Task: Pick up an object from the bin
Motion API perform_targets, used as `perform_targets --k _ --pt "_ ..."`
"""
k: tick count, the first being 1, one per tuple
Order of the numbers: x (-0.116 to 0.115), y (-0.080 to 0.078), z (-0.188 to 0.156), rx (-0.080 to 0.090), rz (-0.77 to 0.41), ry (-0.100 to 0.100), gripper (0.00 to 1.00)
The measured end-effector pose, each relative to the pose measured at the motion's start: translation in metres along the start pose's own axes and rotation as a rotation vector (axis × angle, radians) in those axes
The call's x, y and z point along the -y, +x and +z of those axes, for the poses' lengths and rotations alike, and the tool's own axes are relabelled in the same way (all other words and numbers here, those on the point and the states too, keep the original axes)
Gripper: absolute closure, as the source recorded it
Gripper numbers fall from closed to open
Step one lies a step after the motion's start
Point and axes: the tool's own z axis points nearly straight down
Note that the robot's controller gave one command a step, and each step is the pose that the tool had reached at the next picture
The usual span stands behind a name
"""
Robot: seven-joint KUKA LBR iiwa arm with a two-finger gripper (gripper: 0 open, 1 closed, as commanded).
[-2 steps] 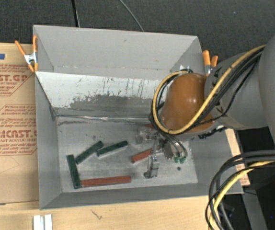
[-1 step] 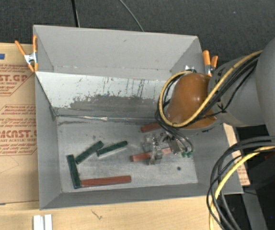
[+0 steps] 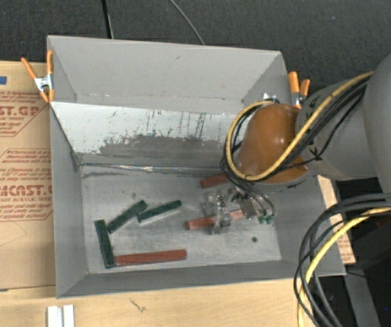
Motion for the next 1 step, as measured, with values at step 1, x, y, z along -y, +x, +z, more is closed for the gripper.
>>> perform_targets --k 1 --pt "0.0043 -0.0166 -0.1834 0.011 -0.007 0.003 1.00"
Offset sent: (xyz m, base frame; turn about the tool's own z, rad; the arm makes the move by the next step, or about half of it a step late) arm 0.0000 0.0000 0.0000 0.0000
